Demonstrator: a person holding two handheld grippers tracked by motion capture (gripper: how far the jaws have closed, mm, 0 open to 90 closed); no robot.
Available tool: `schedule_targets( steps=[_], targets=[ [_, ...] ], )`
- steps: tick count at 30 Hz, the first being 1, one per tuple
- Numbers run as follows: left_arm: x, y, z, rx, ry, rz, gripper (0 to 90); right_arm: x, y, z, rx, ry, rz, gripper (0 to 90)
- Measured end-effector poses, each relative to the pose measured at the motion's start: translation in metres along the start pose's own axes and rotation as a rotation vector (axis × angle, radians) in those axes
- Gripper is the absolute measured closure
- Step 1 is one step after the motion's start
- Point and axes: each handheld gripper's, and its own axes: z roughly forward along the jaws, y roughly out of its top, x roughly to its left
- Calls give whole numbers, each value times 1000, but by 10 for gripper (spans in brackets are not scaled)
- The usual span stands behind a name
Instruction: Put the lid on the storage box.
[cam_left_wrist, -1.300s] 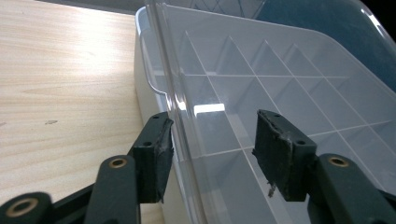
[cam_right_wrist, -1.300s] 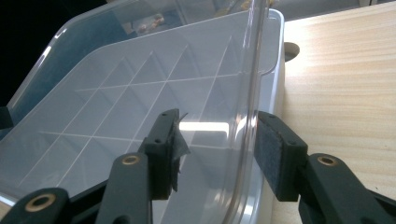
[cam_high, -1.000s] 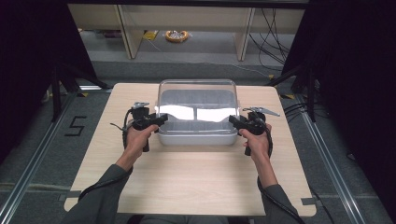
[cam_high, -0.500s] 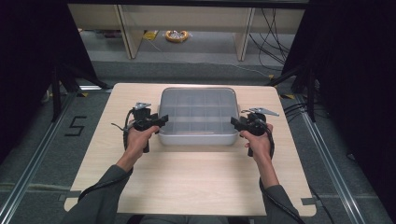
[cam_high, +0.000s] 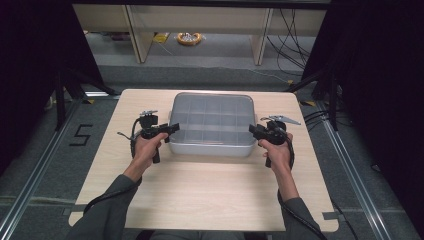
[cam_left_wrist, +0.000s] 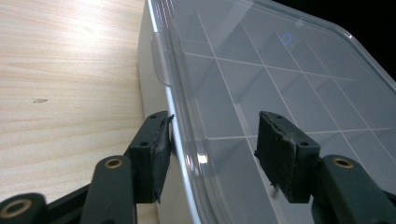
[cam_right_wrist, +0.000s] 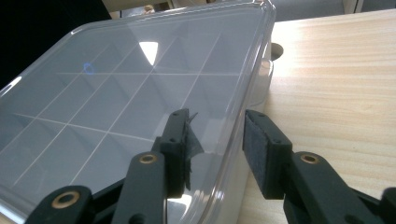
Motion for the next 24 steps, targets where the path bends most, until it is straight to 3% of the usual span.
schedule_targets(
  steps=[2, 4, 7, 8, 11, 12, 13, 14, 16, 19, 20, 21, 23, 24],
  targets=[
    [1, 2, 0, 1, -9, -9, 444, -1, 0, 0, 2, 0, -7, 629],
    [3, 4, 0, 1, -20, -34, 444, -2, 1, 2, -2, 10, 16, 621],
    [8, 12, 2, -5, -18, -68, 435, -5, 5, 7, -3, -11, 45, 585],
    [10, 15, 3, -8, -17, -77, 434, -9, 7, 10, -11, -22, 25, 578],
    [12, 19, 5, -15, -17, -94, 426, -13, 10, 12, 2, -7, 60, 564],
    [13, 22, 7, -13, -17, -95, 424, -16, 14, 15, 10, -7, 144, 548],
    [15, 24, 10, -7, -17, -97, 424, -16, 14, 15, 10, -7, 144, 548],
    [16, 26, 12, 0, -9, -104, 421, -23, 16, 18, -3, -20, 96, 545],
    [18, 29, 18, 2, -17, -114, 412, -27, 20, 22, 0, -17, 119, 540],
    [19, 33, 24, -4, -33, -169, 414, -28, 23, 27, 18, -9, 163, 531],
    [20, 34, 25, 2, -33, -171, 412, -30, 24, 29, 14, -11, 144, 530],
    [20, 35, 26, 2, -36, -169, 411, -24, 27, 31, 40, -10, 215, 535],
    [20, 36, 29, 9, -52, -183, 412, -25, 28, 33, 35, -8, 208, 544],
    [21, 37, 31, 11, -62, -189, 412, -28, 28, 35, 23, -1, 161, 558]
  ],
)
